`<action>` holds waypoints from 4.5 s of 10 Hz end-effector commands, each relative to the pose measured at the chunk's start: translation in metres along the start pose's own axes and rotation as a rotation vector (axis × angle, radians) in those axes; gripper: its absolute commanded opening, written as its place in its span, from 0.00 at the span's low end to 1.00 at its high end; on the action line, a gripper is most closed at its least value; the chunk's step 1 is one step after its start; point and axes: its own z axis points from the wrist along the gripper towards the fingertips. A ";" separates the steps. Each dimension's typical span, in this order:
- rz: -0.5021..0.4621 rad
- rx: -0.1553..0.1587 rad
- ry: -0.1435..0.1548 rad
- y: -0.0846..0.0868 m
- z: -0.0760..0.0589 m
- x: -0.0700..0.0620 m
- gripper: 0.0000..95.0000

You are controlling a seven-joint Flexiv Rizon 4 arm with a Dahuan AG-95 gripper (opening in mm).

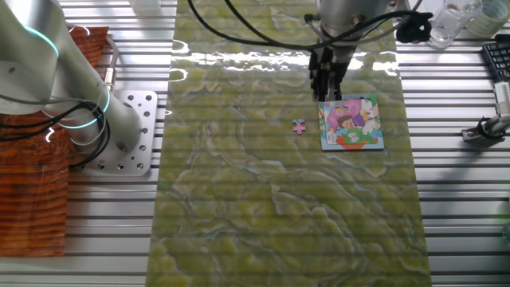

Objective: Assemble one piece of a puzzle

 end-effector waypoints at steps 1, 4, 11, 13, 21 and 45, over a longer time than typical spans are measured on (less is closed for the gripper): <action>-0.004 0.001 -0.008 0.000 0.004 0.000 0.00; -0.012 -0.001 -0.019 0.000 0.007 0.002 0.00; -0.024 -0.005 -0.028 0.002 0.020 0.009 0.00; -0.026 -0.003 -0.027 0.002 0.022 0.008 0.20; -0.026 -0.002 -0.025 0.003 0.029 0.008 0.20; -0.036 -0.012 -0.034 0.017 0.061 0.010 0.00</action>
